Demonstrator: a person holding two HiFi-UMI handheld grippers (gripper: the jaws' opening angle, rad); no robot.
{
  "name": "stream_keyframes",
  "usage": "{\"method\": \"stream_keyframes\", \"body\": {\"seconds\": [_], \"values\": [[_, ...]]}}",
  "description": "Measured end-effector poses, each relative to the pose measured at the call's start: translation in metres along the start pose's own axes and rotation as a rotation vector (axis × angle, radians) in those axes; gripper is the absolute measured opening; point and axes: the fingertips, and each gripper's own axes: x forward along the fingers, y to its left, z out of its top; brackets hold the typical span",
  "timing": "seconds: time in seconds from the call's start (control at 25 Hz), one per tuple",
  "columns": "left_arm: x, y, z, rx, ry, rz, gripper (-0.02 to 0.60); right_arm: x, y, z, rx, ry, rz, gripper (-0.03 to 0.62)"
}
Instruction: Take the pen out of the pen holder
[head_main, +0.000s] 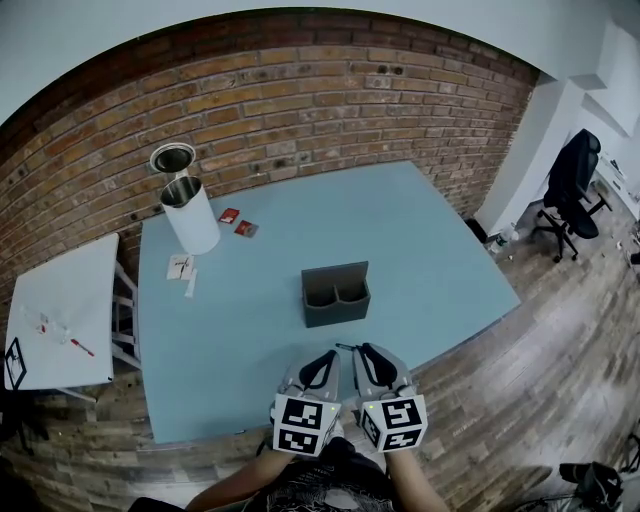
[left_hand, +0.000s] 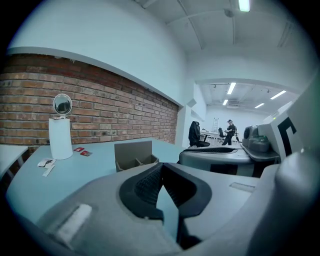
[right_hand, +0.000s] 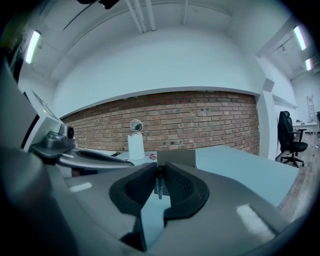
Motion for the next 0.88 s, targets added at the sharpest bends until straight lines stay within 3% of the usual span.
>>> {"method": "stream_keyframes", "body": {"seconds": [0.88], "values": [[0.012, -0.008, 0.001, -0.01, 0.003, -0.019, 0.005, -0.003, -0.009, -0.008, -0.009, 0.033, -0.005, 0.057]]}}
